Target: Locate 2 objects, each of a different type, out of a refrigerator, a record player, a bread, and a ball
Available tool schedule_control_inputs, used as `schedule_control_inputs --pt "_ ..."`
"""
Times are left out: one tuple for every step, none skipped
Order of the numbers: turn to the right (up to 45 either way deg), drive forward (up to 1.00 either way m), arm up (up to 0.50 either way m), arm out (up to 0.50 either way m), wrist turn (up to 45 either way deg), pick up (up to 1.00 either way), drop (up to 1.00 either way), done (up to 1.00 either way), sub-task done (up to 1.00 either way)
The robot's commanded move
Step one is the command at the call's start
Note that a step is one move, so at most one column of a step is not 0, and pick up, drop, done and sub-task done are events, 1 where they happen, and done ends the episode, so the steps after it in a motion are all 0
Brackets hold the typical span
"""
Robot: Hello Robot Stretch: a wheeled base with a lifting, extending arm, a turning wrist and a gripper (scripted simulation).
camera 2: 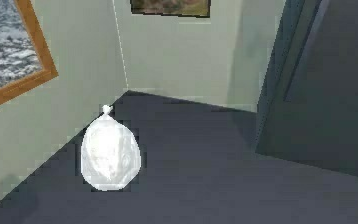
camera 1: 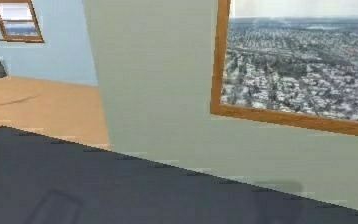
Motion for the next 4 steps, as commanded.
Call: schedule_control_inputs --pt "-18.0 0.0 0.0 0.0 0.0 0.0 0.0 0.0 0.0" --pt "0.0 1.0 0.0 0.0 0.0 0.0 0.0 0.0 0.0" --pt "-45.0 0.0 0.0 0.0 0.0 0.0 0.0 0.0 0.0" --pt "-6.0 0.0 0.0 0.0 0.0 0.0 0.0 0.0 0.0"
